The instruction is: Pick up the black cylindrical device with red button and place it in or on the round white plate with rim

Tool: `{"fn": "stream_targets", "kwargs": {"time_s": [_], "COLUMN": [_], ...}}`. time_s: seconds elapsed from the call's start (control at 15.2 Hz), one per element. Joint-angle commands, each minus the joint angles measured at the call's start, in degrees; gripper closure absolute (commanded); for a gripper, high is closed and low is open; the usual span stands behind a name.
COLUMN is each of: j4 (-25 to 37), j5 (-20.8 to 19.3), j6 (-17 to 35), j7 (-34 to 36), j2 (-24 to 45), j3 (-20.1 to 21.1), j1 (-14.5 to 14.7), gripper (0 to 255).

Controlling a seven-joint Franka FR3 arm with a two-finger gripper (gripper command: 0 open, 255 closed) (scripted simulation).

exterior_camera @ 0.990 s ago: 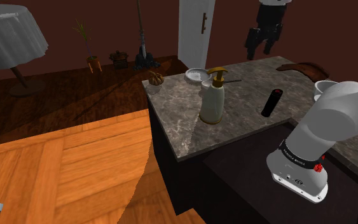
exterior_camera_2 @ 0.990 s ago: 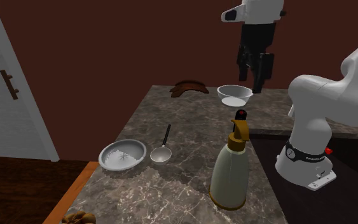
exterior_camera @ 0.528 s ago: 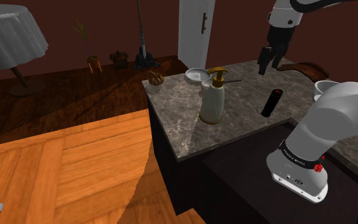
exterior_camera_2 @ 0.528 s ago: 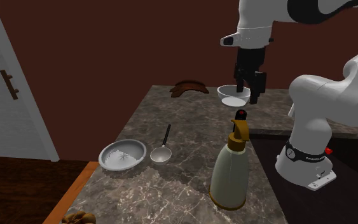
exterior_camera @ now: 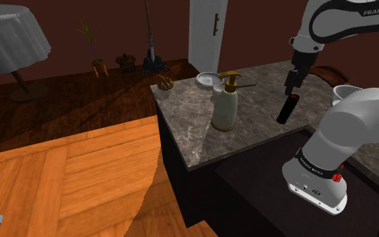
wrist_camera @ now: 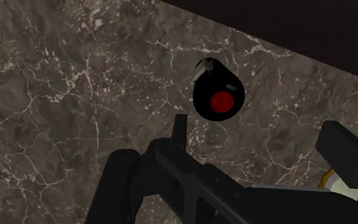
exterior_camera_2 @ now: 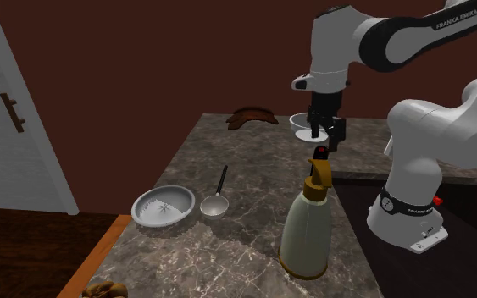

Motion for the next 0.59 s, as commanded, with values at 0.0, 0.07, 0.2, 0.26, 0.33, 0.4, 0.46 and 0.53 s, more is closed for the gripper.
{"fn": "stream_targets", "kwargs": {"time_s": [0.0, 0.07, 0.2, 0.26, 0.33, 0.4, 0.46, 0.53], "j4": [-1.37, -1.52, -2.85, -3.51, -4.15, -4.78, -5.40, -6.35], "j5": [-3.15, -3.46, -4.16, -4.53, -4.91, -5.30, -5.69, -6.34], "j6": [2.74, 2.99, 4.67, 5.53, 6.41, 7.31, 8.23, 9.72], "j7": [-3.26, -3.57, -3.53, -3.51, -3.48, -3.46, -3.43, -3.39], "j2": [1.59, 1.73, 2.10, 2.33, 2.59, 2.88, 3.20, 3.77], "j3": [-3.30, -3.62, -4.22, -4.54, -4.86, -5.18, -5.51, -6.05], "j1": [-1.49, -1.65, -2.03, -2.21, -2.40, -2.59, -2.78, -3.09], "gripper": [0, 0, 0, 0, 0, 0, 0, 0]}}
